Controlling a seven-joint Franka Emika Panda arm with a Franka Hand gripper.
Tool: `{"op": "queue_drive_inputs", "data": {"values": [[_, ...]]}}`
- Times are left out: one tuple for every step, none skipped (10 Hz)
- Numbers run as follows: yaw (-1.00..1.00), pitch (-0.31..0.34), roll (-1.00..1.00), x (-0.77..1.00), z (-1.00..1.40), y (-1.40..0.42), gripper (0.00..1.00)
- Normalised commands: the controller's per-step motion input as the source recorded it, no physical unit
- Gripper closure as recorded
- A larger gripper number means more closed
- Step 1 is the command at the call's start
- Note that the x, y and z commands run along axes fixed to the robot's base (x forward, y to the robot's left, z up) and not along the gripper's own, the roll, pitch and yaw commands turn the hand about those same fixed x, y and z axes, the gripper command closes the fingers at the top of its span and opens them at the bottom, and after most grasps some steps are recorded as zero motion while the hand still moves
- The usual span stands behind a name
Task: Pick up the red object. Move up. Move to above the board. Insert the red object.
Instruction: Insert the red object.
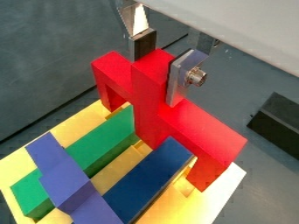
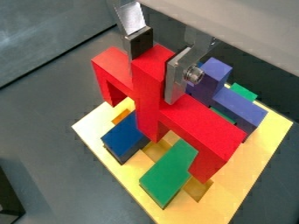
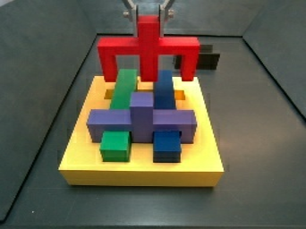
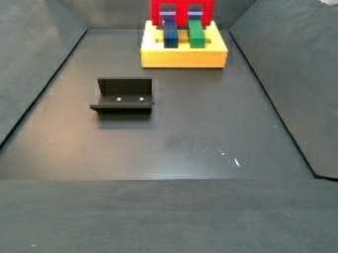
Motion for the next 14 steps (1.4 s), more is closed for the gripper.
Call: {"op": "queue_drive_inputs", "data": {"values": [[0.0,0.0,0.03,0.03,-0.19,0.07,1.0],[0.0,0.0,0.01,0.03,-0.15,0.07,1.0],[0.0,0.0,0.0,0.01,-0.11,0.05,1.0],[-0.01,0.0,0.0,0.01,-0.13,0.0,1.0],[-0.05,0.0,0.01,0.0,-0.15,0.0,1.0],[-0.06,0.0,0.01,0.0,-0.17,0.0,1.0],[-0.07,0.0,0.02,0.05,-0.17,0.0,1.0],[-0.12,0.019,0.02,0.22,-0.08,0.0,1.0],[-0.1,0.049,0.01,0.2,-0.03,0.01,1.0],[-0.07,0.0,0.01,0.0,-0.12,0.02,1.0],[-0.07,0.0,0.0,0.0,-0.09,0.02,1.0],[-0.03,0.003,0.0,0.0,0.0,0.01,1.0],[0.0,0.019,0.01,-0.03,0.23,0.0,1.0],[0.0,0.017,0.0,-0.04,0.24,0.0,1.0]]}}
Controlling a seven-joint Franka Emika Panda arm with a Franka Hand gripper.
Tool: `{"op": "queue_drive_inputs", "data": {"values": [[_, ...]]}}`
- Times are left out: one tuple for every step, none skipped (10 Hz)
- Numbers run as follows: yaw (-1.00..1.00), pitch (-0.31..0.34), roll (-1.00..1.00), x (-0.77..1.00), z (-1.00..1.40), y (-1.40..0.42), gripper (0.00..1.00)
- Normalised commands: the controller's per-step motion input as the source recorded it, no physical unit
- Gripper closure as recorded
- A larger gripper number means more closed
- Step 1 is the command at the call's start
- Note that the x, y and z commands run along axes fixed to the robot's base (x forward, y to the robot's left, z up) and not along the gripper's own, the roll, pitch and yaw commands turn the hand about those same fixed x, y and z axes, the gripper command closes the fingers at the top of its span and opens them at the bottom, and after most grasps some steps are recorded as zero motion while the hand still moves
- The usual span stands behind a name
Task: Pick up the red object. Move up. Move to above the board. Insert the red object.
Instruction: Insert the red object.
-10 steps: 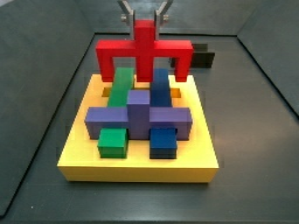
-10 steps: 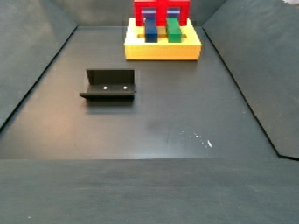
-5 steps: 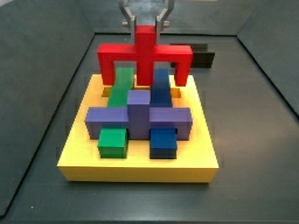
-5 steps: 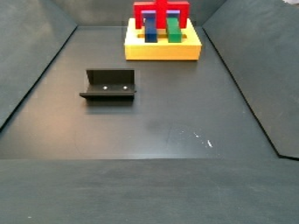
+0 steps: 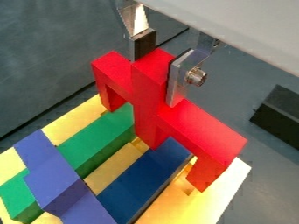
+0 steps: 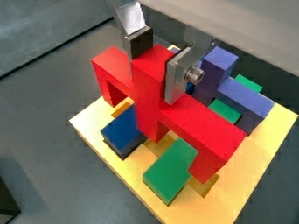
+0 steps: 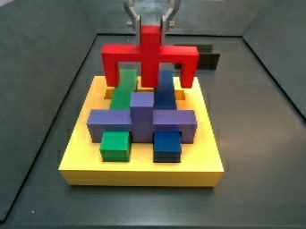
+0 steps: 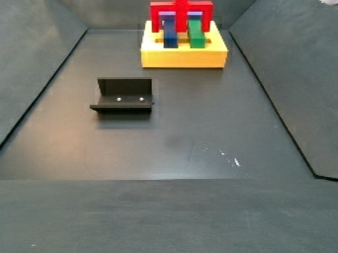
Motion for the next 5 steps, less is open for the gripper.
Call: {"op": "queue_drive_inputs", "data": {"values": [[0.0,0.0,0.0,-0.05,0.01,0.0,1.0],[0.0,0.0,0.0,-0.09,0.0,0.0,1.0],[0.0,0.0,0.03,-0.05,-0.03,0.0,1.0],[0.0,0.0,0.07,-0.06,-0.11,0.0,1.0],[0.0,0.0,0.07,-0.05,-0.12,0.0,1.0]]}}
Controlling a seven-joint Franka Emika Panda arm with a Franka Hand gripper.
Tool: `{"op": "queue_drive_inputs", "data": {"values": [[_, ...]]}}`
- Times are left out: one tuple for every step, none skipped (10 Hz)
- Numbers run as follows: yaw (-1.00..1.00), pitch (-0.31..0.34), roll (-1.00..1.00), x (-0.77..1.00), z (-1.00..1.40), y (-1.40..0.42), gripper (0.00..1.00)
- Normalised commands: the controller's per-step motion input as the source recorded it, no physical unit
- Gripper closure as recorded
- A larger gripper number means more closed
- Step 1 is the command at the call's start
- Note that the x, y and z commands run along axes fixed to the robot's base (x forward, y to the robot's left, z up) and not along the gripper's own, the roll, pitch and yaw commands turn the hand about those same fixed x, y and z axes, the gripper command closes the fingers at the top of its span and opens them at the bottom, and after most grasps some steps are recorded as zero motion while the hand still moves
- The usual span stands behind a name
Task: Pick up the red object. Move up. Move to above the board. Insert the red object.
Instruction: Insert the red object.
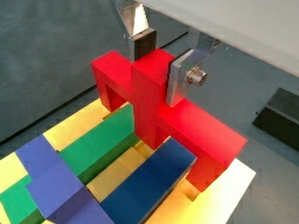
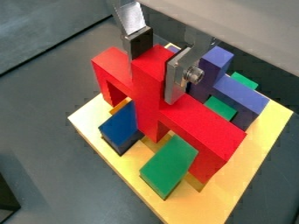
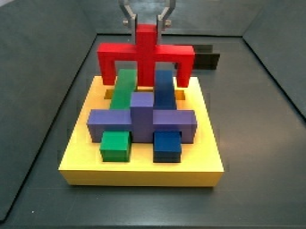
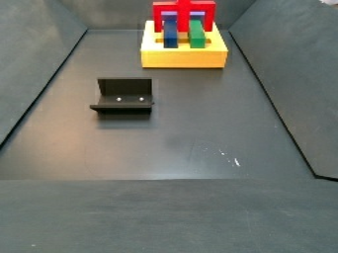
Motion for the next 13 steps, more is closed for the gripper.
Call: {"op": "queue_drive_inputs", "data": {"values": [[0.0,0.0,0.09,-0.05,-0.17,0.0,1.0],[0.0,-0.003,0.07,0.0,-0.18,0.0,1.0],[0.0,0.0,0.06,0.06,-0.22,0.0,1.0],[0.0,0.0,0.07,0.04,-0.24,0.0,1.0],[0.0,-0.009,0.06,0.0,-0.29,0.0,1.0],[0.0,-0.043,0.04,0.0,-0.27,0.0,1.0],[0.0,-0.016,0.03,0.0,-0.2,0.0,1.0],[0.0,-0.02,0.0,0.0,-0.14,0.0,1.0],[0.0,-0.054,0.0,0.0,-0.13,0.0,1.0],[0.0,-0.056,0.0,0.0,-0.15,0.0,1.0],[-0.02,-0.023,0.0,0.03,-0.14,0.0,1.0],[-0.04,-0.019,0.0,0.0,-0.13,0.0,1.0],[-0.03,-0.019,0.0,0.0,-0.13,0.0,1.0]]}}
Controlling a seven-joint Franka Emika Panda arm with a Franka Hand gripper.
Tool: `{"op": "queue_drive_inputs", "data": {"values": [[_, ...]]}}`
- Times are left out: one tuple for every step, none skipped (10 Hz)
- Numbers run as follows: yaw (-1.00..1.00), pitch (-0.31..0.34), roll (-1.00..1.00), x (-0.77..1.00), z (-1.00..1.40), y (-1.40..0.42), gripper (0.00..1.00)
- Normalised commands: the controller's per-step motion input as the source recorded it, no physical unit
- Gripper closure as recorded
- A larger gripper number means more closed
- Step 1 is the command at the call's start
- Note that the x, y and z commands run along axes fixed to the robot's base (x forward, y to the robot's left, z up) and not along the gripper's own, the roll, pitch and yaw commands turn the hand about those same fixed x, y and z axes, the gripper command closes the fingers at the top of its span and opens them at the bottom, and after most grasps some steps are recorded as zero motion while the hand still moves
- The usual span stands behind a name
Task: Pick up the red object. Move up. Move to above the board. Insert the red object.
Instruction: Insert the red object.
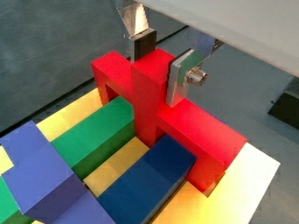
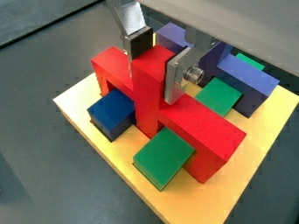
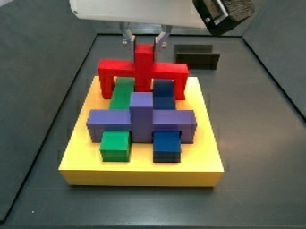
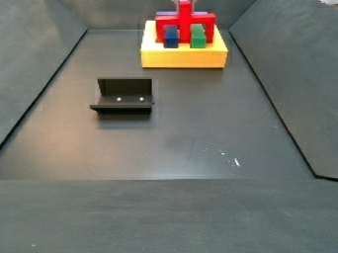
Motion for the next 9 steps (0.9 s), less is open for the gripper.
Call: {"op": "queue_drive_inputs", "data": {"values": [[0.0,-0.036,0.0,0.0,-0.21,0.0,1.0],[0.0,-0.091,0.06,0.0,-0.39,0.0,1.0],[0.0,-0.117,0.04,0.0,-0.57,0.0,1.0],[0.0,-0.133,0.0,0.0,-0.65,0.0,1.0],[0.0,-0.051,0.0,0.28,-0.46,0.0,1.0],[0.0,-0.004,0.0,0.39,-0.3,0.0,1.0],[0.26,-0.013,0.0,0.18,-0.27,0.0,1.0],[0.13,-0.016,0.0,0.07,-0.2,0.0,1.0],[0.01,-0.046,0.0,0.0,-0.22,0.0,1.0]]}}
